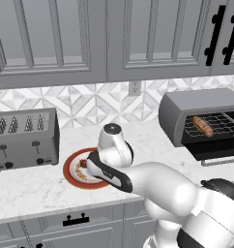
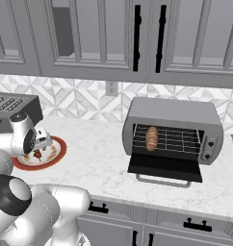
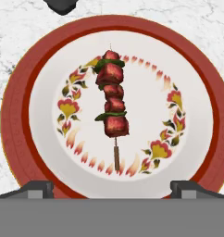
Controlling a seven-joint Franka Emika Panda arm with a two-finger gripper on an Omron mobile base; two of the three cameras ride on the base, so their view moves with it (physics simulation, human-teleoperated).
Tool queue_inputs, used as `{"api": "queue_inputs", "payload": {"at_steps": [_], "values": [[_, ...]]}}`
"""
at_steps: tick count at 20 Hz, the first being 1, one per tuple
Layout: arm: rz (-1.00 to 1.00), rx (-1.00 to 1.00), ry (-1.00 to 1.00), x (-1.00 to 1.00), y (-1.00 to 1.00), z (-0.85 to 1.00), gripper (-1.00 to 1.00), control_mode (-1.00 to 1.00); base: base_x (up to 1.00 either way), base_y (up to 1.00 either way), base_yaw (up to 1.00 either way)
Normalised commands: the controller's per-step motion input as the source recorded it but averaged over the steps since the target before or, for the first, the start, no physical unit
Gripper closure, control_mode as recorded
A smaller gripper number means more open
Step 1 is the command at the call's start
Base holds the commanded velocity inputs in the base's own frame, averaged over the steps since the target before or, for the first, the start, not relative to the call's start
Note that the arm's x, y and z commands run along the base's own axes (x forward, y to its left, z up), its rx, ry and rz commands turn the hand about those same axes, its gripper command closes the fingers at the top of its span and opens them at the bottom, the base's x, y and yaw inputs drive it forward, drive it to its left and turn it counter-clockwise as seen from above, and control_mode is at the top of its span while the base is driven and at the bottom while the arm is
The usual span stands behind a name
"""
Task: Pick up the kebab skewer and baguette bread, and place them inside the toaster oven. Close the toaster oven door and start by setting the timer.
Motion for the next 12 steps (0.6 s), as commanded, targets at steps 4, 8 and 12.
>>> {"api": "queue_inputs", "payload": {"at_steps": [4,8,12], "values": [[0.0,-0.18,0.04,0.07,-0.02,-0.32,-1.0,-1.0,0.0,0.0,0.0],[0.0,-0.06,0.02,0.27,0.0,-0.35,-1.0,-1.0,0.0,0.0,0.0],[0.0,0.0,0.0,0.3,0.0,-0.12,-1.0,-1.0,0.0,0.0,0.0]]}}
